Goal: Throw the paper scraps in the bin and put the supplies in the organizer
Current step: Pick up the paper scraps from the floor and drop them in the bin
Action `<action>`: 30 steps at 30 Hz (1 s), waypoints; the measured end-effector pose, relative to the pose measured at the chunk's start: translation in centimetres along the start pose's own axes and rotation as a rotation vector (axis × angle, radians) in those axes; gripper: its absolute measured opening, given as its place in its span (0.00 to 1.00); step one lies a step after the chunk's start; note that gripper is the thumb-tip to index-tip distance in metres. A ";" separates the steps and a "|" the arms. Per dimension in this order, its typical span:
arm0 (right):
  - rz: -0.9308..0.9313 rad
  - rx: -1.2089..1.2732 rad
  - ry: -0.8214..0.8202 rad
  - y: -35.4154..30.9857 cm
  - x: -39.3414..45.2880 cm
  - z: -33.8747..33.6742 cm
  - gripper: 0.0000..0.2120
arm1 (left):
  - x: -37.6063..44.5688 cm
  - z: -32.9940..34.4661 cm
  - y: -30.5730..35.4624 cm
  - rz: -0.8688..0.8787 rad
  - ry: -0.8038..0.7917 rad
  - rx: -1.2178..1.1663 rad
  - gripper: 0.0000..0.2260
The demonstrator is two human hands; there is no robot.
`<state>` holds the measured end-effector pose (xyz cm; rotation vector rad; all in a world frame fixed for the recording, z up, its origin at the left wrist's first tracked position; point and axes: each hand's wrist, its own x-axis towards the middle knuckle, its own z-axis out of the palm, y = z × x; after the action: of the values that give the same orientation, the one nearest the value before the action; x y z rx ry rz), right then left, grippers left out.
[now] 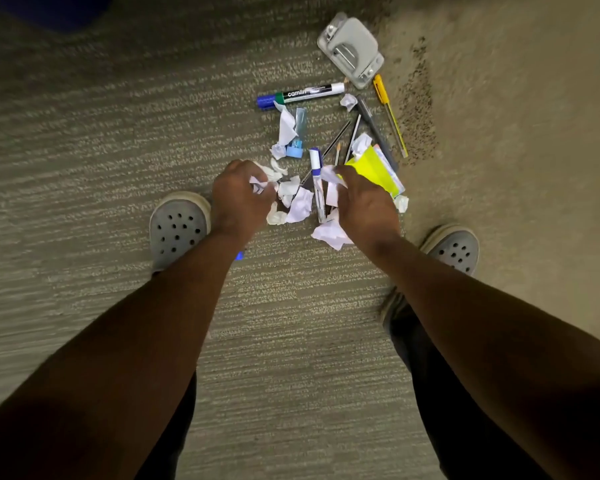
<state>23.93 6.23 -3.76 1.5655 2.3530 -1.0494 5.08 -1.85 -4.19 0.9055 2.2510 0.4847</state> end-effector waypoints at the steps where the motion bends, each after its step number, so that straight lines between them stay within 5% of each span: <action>1: 0.033 0.004 0.030 0.5 -0.6 -0.3 0.20 | -0.2 -0.4 -0.2 -0.030 -0.004 0.005 0.06; 5: 0.166 -0.030 0.038 2.1 -2.7 -0.1 0.24 | -1.1 -0.6 -1.4 0.000 -0.235 0.241 0.23; 8: 0.185 -0.173 -0.086 2.4 -4.1 1.3 0.31 | -2.0 0.6 -1.8 0.110 -0.386 0.406 0.27; 13: 0.209 -0.158 -0.155 1.6 -4.7 3.8 0.33 | -2.9 3.2 -1.3 0.078 -0.421 0.460 0.41; 18: 0.186 -0.237 -0.236 1.0 -3.9 4.9 0.39 | -3.0 4.3 -0.8 0.118 -0.375 0.460 0.23; 22: 0.086 -0.263 -0.253 1.5 -3.8 4.7 0.20 | -2.9 4.2 -1.1 0.156 -0.405 0.405 0.21; 25: 0.035 -0.257 -0.264 2.1 -3.6 4.0 0.18 | -2.8 3.5 -1.0 0.108 -0.351 0.218 0.22; 30: 0.096 -0.146 -0.151 2.9 -3.6 1.9 0.13 | -3.6 1.6 -0.5 -0.043 -0.242 0.033 0.10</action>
<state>27.52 2.99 -4.89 1.4761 2.1798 -0.9178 7.89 -4.59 -4.05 0.8803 2.0584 0.3016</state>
